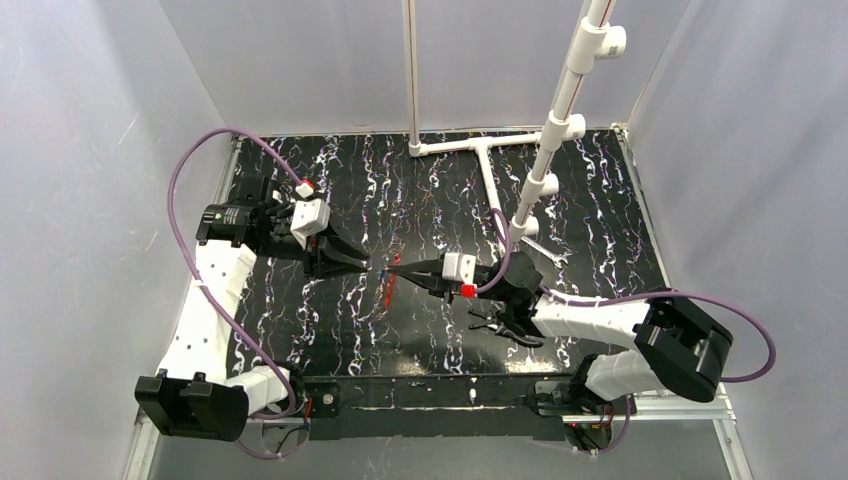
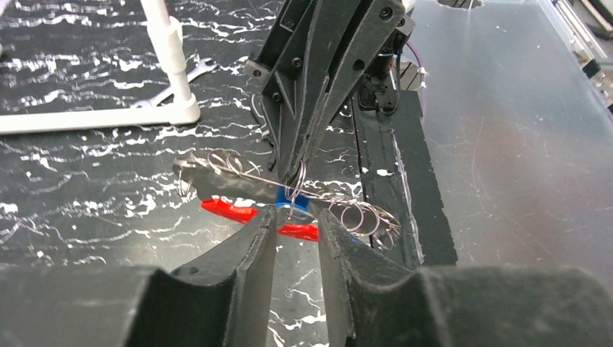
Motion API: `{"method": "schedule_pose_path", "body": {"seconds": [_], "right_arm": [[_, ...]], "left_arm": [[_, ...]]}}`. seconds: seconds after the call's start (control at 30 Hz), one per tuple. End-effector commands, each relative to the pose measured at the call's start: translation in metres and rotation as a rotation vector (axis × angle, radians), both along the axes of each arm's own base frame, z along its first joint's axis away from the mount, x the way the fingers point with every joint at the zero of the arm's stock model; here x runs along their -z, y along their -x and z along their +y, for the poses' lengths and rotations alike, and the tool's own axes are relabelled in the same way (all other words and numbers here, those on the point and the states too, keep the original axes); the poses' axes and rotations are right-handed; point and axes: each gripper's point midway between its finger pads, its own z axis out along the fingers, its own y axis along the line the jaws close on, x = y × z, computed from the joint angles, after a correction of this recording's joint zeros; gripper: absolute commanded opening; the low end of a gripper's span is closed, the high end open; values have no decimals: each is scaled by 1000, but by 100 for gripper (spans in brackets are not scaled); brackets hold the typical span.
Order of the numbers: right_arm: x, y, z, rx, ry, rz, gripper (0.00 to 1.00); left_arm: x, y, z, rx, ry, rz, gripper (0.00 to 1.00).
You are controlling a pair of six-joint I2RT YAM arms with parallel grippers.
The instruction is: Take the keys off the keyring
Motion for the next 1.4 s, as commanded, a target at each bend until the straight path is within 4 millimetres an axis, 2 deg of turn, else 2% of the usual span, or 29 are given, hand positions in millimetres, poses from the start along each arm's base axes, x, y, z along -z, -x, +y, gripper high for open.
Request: {"method": "schedule_pose_path", "body": {"seconds": [0.0, 0.23, 0.63, 1.07, 1.37], "right_arm": [[-33, 7, -10, -8, -109, -55, 1], [-34, 8, -9, -18, -116, -45, 1], [-35, 11, -7, -40, -120, -31, 1], [-36, 8, -9, -25, -129, -25, 1], [-35, 8, -9, -27, -130, -12, 1]], "left_arm": [[-8, 10, -10, 74, 74, -105, 24], [4, 16, -15, 110, 69, -107, 22], [7, 8, -20, 114, 64, -67, 30], [17, 19, -27, 156, 54, -35, 21], [17, 20, -29, 160, 48, -17, 4]]}}
